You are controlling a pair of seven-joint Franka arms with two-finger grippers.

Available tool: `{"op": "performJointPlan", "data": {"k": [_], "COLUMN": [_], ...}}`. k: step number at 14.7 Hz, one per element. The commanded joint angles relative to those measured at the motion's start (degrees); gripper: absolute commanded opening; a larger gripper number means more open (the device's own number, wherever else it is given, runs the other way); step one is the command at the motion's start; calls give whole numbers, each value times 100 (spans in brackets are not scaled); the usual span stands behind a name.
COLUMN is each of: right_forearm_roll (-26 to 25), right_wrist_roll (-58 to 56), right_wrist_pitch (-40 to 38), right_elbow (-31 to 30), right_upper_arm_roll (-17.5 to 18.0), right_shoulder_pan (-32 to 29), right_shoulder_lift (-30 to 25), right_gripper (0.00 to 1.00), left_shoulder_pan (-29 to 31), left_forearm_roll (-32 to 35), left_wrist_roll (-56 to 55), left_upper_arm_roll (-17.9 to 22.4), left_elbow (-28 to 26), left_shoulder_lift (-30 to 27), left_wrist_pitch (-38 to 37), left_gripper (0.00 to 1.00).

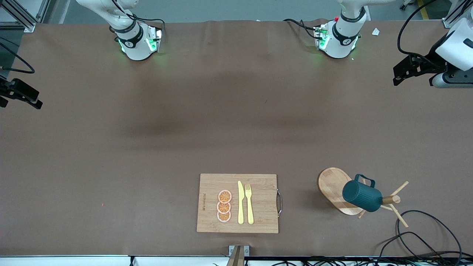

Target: Pass cup and hang on rack

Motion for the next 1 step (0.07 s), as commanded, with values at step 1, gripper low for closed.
{"op": "performJointPlan", "data": {"k": [1], "right_forearm_roll": [95], "right_wrist_roll": [-97], "right_wrist_pitch": [-14], "right_elbow": [-94], "right_upper_arm_roll": [94], "right_shoulder_pan": [-151], "right_shoulder_lift": [-121], "right_gripper": [100], "left_shoulder_pan": [8], "left_forearm_roll": [86], "left_wrist_roll": [9], "left_upper_arm_roll": [-9], "left_elbow": [125], "left_shoulder_lift": [59], "left_wrist_pitch": [19], "left_gripper": [100]}}
